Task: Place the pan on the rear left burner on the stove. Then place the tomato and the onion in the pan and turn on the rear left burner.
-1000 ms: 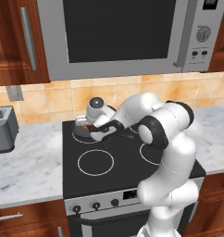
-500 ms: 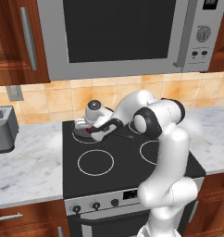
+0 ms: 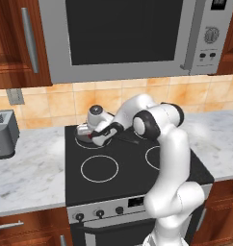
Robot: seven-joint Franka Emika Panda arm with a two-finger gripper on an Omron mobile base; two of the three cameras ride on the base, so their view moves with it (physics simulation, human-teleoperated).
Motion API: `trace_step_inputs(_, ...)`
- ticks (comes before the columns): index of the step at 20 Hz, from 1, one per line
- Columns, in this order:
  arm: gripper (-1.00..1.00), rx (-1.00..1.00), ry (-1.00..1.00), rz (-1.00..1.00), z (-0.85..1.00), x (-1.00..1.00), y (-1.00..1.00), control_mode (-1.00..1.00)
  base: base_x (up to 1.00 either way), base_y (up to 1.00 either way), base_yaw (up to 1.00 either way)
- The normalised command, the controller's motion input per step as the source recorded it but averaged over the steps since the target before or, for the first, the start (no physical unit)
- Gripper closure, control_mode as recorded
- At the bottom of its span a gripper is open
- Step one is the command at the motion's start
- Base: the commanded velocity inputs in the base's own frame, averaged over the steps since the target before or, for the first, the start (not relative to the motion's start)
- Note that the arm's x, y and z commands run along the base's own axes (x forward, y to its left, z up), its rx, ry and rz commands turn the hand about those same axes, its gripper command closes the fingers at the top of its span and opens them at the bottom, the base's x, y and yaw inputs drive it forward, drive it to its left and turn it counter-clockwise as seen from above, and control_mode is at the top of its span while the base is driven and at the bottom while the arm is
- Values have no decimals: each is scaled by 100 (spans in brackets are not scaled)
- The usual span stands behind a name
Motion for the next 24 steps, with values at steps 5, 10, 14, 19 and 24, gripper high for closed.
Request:
trace_step_inputs(5, -100, -2, 5, 0, -12, 29, 10, -100, 0, 0, 0)
trace_step_inputs(10, -100, -2, 0, 0, 0, 7, 0, -100, 0, 0, 0)
trace_step_inputs(14, -100, -2, 0, 0, 0, -4, 0, -100, 0, 0, 0)
trace_step_inputs(19, -100, -2, -3, 0, 5, -16, -4, -100, 0, 0, 0)
trace_step_inputs(24, -100, -1, -7, 0, 12, -29, -4, -100, 0, 0, 0)
